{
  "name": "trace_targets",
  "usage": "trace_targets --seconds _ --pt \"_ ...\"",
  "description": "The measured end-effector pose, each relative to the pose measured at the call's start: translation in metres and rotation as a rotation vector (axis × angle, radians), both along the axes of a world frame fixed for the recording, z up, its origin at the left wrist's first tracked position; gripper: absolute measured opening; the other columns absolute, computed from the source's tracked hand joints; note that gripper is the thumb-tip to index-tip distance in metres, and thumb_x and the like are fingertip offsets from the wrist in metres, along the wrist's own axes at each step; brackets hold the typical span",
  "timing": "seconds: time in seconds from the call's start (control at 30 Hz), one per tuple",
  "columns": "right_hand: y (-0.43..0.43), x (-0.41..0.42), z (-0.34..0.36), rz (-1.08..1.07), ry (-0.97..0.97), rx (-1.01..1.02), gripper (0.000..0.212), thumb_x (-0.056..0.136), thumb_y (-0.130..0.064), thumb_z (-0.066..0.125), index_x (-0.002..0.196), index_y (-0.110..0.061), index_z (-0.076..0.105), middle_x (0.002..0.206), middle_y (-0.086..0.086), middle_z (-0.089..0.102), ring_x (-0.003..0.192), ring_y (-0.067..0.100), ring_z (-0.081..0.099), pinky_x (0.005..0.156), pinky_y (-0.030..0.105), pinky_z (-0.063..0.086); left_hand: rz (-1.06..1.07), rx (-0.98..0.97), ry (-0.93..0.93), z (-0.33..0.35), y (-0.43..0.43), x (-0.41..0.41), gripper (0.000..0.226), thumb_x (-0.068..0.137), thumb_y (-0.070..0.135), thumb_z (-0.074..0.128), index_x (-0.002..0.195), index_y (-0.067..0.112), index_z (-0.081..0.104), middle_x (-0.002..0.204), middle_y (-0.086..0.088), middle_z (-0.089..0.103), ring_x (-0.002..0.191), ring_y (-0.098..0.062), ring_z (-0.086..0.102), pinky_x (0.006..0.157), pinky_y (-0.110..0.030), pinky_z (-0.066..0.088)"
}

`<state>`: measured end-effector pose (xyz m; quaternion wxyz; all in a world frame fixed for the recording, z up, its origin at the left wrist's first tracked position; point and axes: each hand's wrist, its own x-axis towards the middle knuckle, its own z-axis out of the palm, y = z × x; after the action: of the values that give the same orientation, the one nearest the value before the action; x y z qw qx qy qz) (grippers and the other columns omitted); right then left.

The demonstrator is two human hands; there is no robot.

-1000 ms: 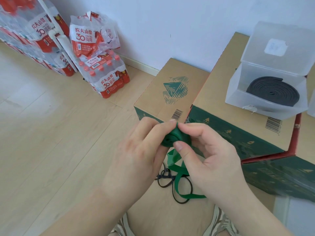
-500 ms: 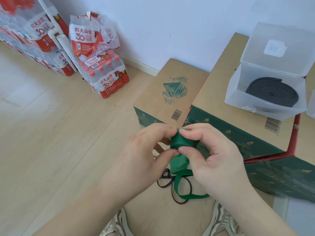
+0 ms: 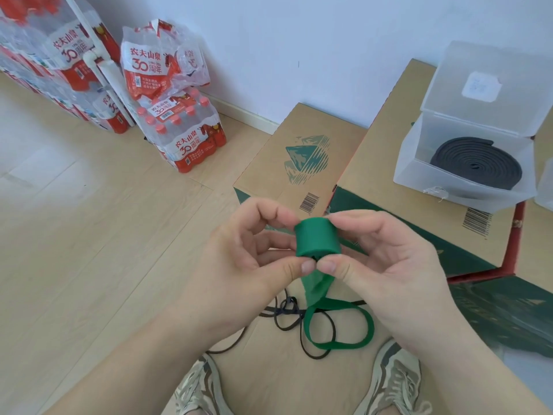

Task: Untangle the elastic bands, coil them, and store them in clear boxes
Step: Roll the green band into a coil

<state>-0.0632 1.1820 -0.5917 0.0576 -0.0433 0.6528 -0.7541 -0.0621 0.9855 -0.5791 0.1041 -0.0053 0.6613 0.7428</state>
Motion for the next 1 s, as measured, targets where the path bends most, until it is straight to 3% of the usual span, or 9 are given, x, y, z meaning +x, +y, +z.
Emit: trace_targets --seconds 0.17,0.3,0.37,0.43,0.53,0.6,0.77,0.87,1.0 --pt "-0.001 0.003 -0.008 0.025 0.184 0.246 0.037 0.084 -0.003 0.074 0.117 -0.018 0.074 0.117 -0.002 0.071 0.119 0.026 0.067 0.100 0.033 0.056 0.034 -0.081 -0.007 -0.003 0.004 0.003 0.053 0.070 -0.003 0.083 0.112 0.022 0.062 0.103 0.002 0.071 0.092 -0.022 0.076 0.082 -0.034 0.062" --pt "-0.002 0.003 -0.013 0.099 0.373 0.616 0.035 0.083 0.006 0.074 0.111 -0.015 0.075 0.114 -0.009 0.067 0.112 0.014 0.066 0.095 0.027 0.052 -0.039 -0.723 0.401 -0.012 0.004 0.009 0.066 0.075 0.009 0.084 0.127 0.039 0.057 0.112 0.021 0.068 0.109 -0.005 0.067 0.087 -0.029 0.057" --pt "-0.006 0.006 -0.014 0.128 0.440 0.709 0.040 0.081 0.012 0.074 0.108 -0.017 0.072 0.114 -0.011 0.066 0.112 0.010 0.064 0.095 0.027 0.052 -0.085 -0.856 0.487 -0.015 0.005 0.008 0.066 0.075 0.009 0.085 0.128 0.038 0.058 0.110 0.020 0.066 0.102 -0.004 0.065 0.083 -0.031 0.056" --pt "-0.007 0.007 -0.013 0.111 0.353 0.649 0.044 0.081 0.010 0.075 0.108 -0.024 0.071 0.114 -0.016 0.069 0.113 0.010 0.066 0.096 0.031 0.054 -0.044 -0.774 0.436 -0.012 0.006 0.008 0.060 0.074 0.006 0.088 0.122 0.036 0.066 0.104 0.018 0.068 0.098 -0.006 0.068 0.082 -0.029 0.059" --pt "-0.006 0.004 -0.008 0.028 0.040 0.243 0.044 0.079 0.002 0.083 0.103 -0.031 0.070 0.117 -0.009 0.075 0.117 0.016 0.070 0.102 0.039 0.056 0.084 -0.416 0.163 -0.001 0.007 0.007 0.055 0.069 -0.006 0.090 0.101 0.037 0.075 0.098 0.014 0.075 0.094 -0.006 0.074 0.083 -0.021 0.061" --pt "-0.006 0.003 -0.006 0.023 0.039 0.131 0.033 0.079 -0.003 0.080 0.101 -0.026 0.071 0.125 -0.004 0.073 0.124 0.019 0.067 0.106 0.039 0.055 0.119 -0.237 0.034 0.001 0.007 0.006 0.054 0.068 -0.011 0.089 0.097 0.033 0.075 0.098 0.003 0.077 0.091 -0.013 0.077 0.083 -0.027 0.063" --pt "-0.001 0.002 -0.006 0.049 0.251 0.325 0.034 0.093 0.002 0.068 0.119 -0.019 0.072 0.125 -0.005 0.069 0.125 0.023 0.064 0.105 0.034 0.052 0.152 -0.027 -0.026 0.001 0.007 0.001 0.052 0.064 -0.015 0.085 0.106 0.010 0.066 0.100 -0.004 0.078 0.098 -0.018 0.076 0.081 -0.028 0.062" --pt "-0.001 0.005 -0.010 0.025 0.410 0.558 0.030 0.093 -0.002 0.063 0.119 -0.015 0.072 0.119 -0.002 0.065 0.116 0.017 0.064 0.096 0.024 0.051 0.065 -0.166 -0.021 -0.003 0.007 0.003 0.047 0.072 -0.008 0.087 0.107 0.017 0.066 0.104 0.002 0.079 0.100 -0.016 0.076 0.088 -0.034 0.062" --pt "-0.001 0.006 -0.017 0.066 0.524 0.792 0.031 0.094 -0.001 0.057 0.118 -0.014 0.071 0.117 0.002 0.061 0.107 0.020 0.062 0.087 0.032 0.052 0.010 -0.671 0.326 -0.010 0.007 0.007 0.058 0.080 0.013 0.087 0.130 0.027 0.062 0.118 0.018 0.070 0.112 -0.004 0.068 0.093 -0.029 0.058"
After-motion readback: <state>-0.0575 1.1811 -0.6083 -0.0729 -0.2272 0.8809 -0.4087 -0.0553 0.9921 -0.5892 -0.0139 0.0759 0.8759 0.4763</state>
